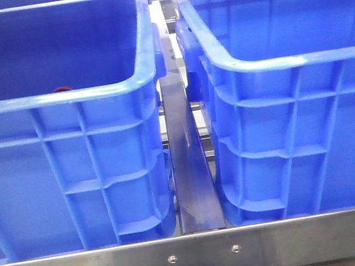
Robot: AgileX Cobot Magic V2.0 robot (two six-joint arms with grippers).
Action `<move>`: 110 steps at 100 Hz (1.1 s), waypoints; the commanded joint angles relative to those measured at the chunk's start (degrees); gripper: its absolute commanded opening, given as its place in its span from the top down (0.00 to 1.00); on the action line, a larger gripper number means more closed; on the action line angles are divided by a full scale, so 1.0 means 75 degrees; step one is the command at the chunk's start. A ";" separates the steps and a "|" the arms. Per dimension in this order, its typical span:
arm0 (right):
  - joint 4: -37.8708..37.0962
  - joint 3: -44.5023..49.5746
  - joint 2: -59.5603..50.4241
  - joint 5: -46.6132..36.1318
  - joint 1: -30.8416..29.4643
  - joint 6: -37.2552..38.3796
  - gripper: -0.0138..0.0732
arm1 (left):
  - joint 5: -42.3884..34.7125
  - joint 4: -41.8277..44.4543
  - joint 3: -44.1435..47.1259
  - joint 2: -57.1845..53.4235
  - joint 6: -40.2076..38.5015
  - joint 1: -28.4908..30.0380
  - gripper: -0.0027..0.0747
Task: Pick red and yellow buttons and place in box
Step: 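Lower the left gripper into the button bin toward a yellow-capped button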
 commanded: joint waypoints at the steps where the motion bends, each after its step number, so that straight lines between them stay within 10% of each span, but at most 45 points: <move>1: -0.0087 0.0041 -0.0171 -0.0548 0.0008 -0.0047 0.91 | -0.0602 -0.0034 0.0148 -0.0216 -0.0021 -0.0006 0.99; 65: -0.0087 0.0041 -0.0171 -0.0548 0.0008 -0.0047 0.91 | -0.1258 -0.0034 -0.0122 -0.0216 -0.0021 -0.0006 0.99; 110: -0.0087 0.0041 -0.0171 -0.0548 0.0008 -0.0047 0.91 | 0.2746 -0.0048 -0.3363 0.1554 -0.0021 -0.0006 0.99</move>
